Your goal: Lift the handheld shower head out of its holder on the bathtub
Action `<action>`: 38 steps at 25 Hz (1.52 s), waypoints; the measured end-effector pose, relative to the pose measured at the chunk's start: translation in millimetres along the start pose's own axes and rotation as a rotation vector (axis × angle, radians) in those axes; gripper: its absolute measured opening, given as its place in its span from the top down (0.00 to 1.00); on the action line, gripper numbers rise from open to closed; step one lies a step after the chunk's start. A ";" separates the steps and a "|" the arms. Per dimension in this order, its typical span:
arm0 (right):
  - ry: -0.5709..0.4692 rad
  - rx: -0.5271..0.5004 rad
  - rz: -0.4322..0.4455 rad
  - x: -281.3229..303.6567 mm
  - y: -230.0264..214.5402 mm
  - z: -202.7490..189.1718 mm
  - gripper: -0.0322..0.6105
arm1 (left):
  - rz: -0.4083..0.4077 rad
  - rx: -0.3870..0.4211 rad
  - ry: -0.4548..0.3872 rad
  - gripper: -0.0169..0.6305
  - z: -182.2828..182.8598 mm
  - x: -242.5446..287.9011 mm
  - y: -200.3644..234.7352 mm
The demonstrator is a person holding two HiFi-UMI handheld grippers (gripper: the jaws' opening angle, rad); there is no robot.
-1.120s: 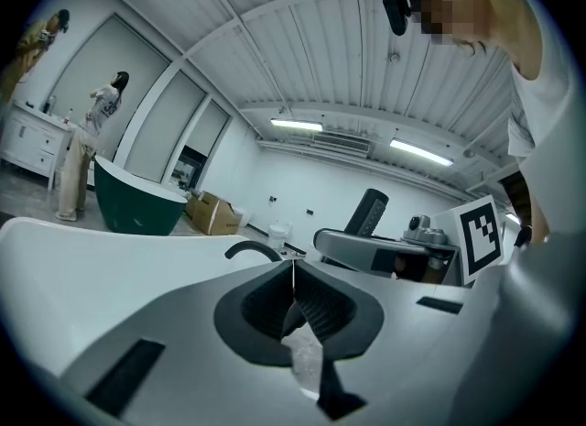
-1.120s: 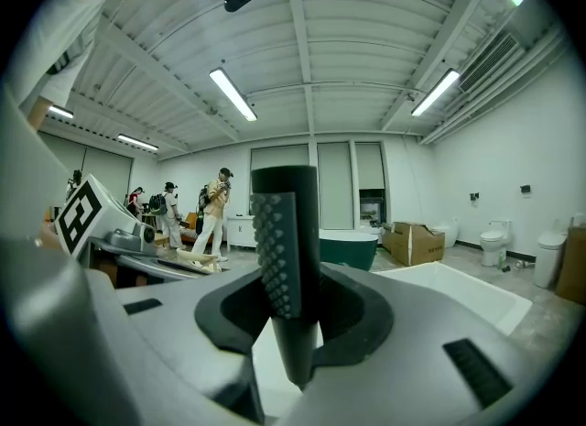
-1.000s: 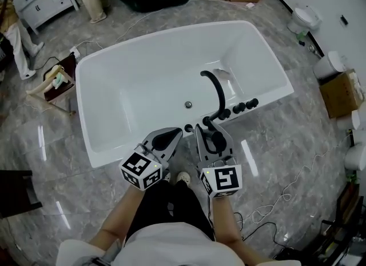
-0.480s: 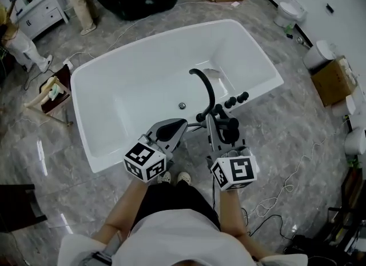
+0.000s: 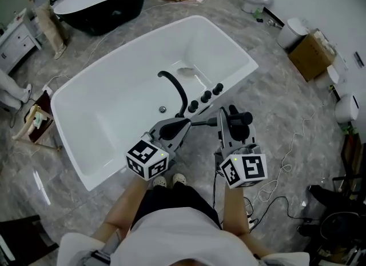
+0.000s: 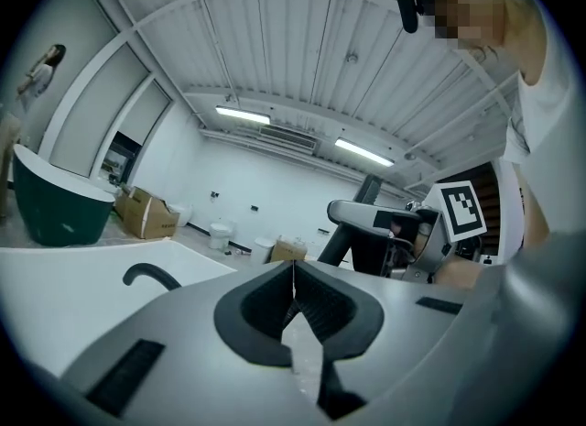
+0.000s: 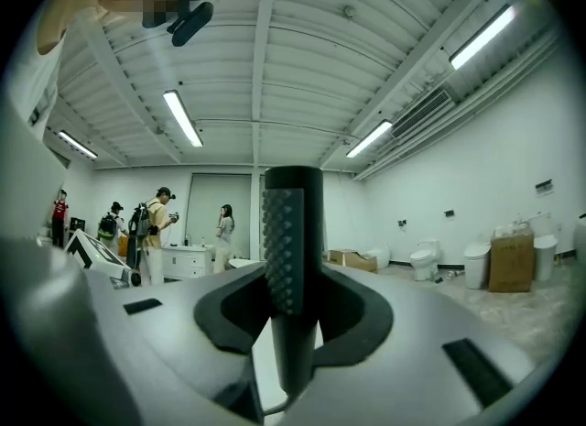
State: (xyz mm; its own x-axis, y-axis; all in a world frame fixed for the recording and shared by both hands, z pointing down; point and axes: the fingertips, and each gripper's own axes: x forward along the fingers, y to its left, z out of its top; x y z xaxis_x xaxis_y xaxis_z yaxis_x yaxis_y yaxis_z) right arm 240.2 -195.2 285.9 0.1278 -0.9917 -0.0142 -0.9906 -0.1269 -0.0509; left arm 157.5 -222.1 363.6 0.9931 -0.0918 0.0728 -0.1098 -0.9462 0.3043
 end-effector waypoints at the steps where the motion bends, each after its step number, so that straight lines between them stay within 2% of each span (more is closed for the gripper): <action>1: -0.001 -0.001 -0.025 -5.4 -8.7 0.3 0.77 | -0.017 0.000 0.006 0.95 -1.5 5.1 -3.9; 10: -0.002 0.023 -0.260 -66.6 -80.6 -1.6 0.77 | -0.200 -0.006 0.057 0.95 -18.4 59.9 -51.4; 19: -0.048 0.073 -0.415 -126.5 -128.8 9.5 0.77 | -0.342 -0.003 0.105 0.95 -31.4 101.1 -99.7; 23: -0.062 0.114 -0.470 -150.8 -146.0 7.5 0.77 | -0.379 -0.002 0.117 0.95 -35.6 113.7 -117.3; 33: -0.108 0.107 -0.677 -221.1 -200.5 16.7 0.77 | -0.436 0.000 0.139 0.95 -44.3 136.0 -145.9; 38: -0.116 0.143 -0.726 -239.2 -207.9 6.9 0.76 | -0.447 0.006 0.154 0.95 -50.2 139.0 -149.7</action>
State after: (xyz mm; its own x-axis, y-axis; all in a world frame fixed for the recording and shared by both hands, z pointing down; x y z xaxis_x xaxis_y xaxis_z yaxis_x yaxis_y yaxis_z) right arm 415.9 68.5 293.0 0.7591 -0.6502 -0.0323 -0.6404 -0.7369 -0.2167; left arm 309.9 -77.6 375.9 0.9252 0.3716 0.0763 0.3278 -0.8844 0.3323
